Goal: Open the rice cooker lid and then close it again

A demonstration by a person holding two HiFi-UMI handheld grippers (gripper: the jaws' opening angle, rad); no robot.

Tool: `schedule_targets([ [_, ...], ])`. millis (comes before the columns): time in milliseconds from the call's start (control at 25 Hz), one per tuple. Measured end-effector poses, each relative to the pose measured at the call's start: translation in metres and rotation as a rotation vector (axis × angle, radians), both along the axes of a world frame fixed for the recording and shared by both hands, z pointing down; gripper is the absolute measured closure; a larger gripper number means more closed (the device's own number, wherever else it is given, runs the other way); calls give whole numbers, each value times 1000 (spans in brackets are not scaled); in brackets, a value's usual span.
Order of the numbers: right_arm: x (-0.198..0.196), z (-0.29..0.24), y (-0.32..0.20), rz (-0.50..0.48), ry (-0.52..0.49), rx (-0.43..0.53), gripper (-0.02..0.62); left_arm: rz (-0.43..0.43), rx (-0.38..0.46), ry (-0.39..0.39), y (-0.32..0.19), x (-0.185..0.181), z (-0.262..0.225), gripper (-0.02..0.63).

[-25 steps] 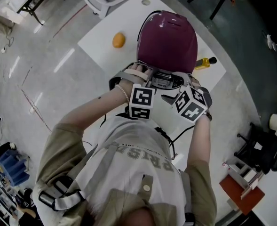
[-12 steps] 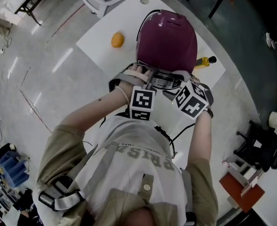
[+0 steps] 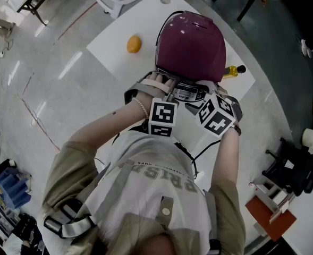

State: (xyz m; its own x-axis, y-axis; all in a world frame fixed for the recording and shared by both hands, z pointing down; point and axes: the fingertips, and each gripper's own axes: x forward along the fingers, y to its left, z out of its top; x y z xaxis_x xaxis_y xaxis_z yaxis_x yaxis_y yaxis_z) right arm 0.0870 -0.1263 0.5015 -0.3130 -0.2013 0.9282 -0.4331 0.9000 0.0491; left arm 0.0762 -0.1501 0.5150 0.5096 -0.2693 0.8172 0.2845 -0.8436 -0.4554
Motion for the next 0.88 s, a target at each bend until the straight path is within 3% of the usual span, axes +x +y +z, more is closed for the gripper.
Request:
schedule_targets([
  [200,-1,-7,0,66,-115,24,285,-22,-43,34,4,2,-2,254],
  [520,-2,-2,-2,117,-142,35,256,-43,-27,43,-4,1,-1,249],
  [880,-7,-5,-9,152,-240,102,253,-71,-79,94,-7,1,-4,250],
])
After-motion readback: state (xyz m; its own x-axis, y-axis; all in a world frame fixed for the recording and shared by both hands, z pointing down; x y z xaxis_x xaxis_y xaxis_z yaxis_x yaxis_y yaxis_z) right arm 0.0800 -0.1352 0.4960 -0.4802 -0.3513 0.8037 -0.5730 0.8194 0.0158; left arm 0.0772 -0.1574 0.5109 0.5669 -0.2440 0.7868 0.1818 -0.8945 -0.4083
